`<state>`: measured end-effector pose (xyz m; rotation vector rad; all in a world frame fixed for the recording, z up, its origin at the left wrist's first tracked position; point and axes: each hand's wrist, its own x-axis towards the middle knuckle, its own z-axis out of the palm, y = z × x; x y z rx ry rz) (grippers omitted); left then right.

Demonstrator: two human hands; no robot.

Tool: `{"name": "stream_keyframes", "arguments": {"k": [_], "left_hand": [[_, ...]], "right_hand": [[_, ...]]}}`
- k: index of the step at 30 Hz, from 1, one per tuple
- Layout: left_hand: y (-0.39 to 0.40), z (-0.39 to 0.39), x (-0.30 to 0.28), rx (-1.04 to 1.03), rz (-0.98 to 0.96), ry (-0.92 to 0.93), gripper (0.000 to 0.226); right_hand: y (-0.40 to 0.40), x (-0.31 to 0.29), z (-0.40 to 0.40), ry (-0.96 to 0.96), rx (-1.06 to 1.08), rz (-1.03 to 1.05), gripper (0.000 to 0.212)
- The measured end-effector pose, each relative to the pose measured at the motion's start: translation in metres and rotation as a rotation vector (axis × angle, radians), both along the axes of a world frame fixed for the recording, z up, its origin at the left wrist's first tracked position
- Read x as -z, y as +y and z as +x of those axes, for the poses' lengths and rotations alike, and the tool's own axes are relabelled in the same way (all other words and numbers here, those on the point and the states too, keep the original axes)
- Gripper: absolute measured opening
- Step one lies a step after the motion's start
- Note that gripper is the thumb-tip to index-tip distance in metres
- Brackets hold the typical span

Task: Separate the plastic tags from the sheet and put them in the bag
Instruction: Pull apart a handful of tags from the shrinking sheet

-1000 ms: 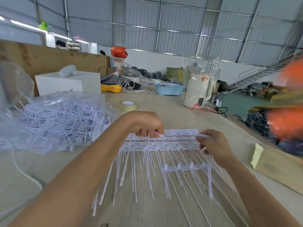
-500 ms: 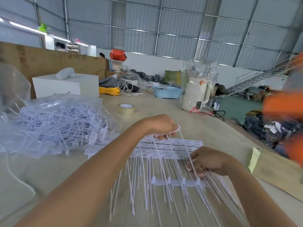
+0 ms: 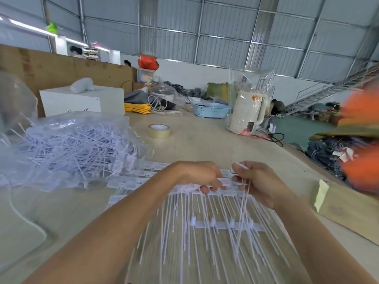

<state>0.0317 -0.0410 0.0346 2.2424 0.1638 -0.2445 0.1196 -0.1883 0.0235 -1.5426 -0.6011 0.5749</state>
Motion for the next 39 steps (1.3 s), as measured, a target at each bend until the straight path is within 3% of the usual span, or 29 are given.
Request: {"name": "stream_keyframes", "arguments": {"k": [3,7,9,11,16,20,24,30,35,37,39], "left_hand": [[-0.002,0.000,-0.001,0.013,0.039,-0.006,0.019],[0.002,-0.002,-0.004,0.023,0.087,-0.036,0.015],[0.005,-0.003,-0.004,0.000,0.052,-0.068,0.008],[0.009,-0.004,-0.003,-0.031,0.054,-0.083,0.019],[0.014,-0.005,-0.002,-0.071,0.105,-0.106,0.023],[0.009,0.000,-0.002,-0.166,0.070,-0.156,0.024],[0.006,0.001,-0.005,-0.243,-0.063,-0.054,0.027],[0.013,-0.002,-0.010,-0.270,-0.315,0.160,0.034],[0.015,-0.001,-0.011,-0.288,-0.161,0.197,0.043],[0.016,-0.004,-0.013,-0.303,-0.106,0.151,0.035],[0.018,-0.006,-0.013,-0.315,-0.049,0.013,0.028]], "right_hand": [[0.005,0.006,-0.008,-0.281,-0.001,-0.113,0.017],[0.006,0.011,-0.009,-0.176,-0.041,-0.083,0.014],[0.005,0.010,-0.007,-0.268,-0.005,-0.088,0.015],[0.004,0.007,-0.006,-0.360,0.033,-0.069,0.014],[0.001,0.007,-0.007,-0.367,-0.030,-0.042,0.007],[-0.001,0.007,-0.008,-0.409,-0.111,-0.104,0.016],[0.002,0.004,-0.015,-0.540,-0.071,-0.112,0.005],[0.011,0.008,-0.018,-0.873,0.058,-0.127,0.015],[0.007,0.012,-0.006,-0.999,0.114,-0.184,0.021],[-0.004,0.009,0.009,-0.832,0.259,-0.142,0.010],[-0.014,-0.001,0.018,-0.341,0.321,0.139,0.009]]}}
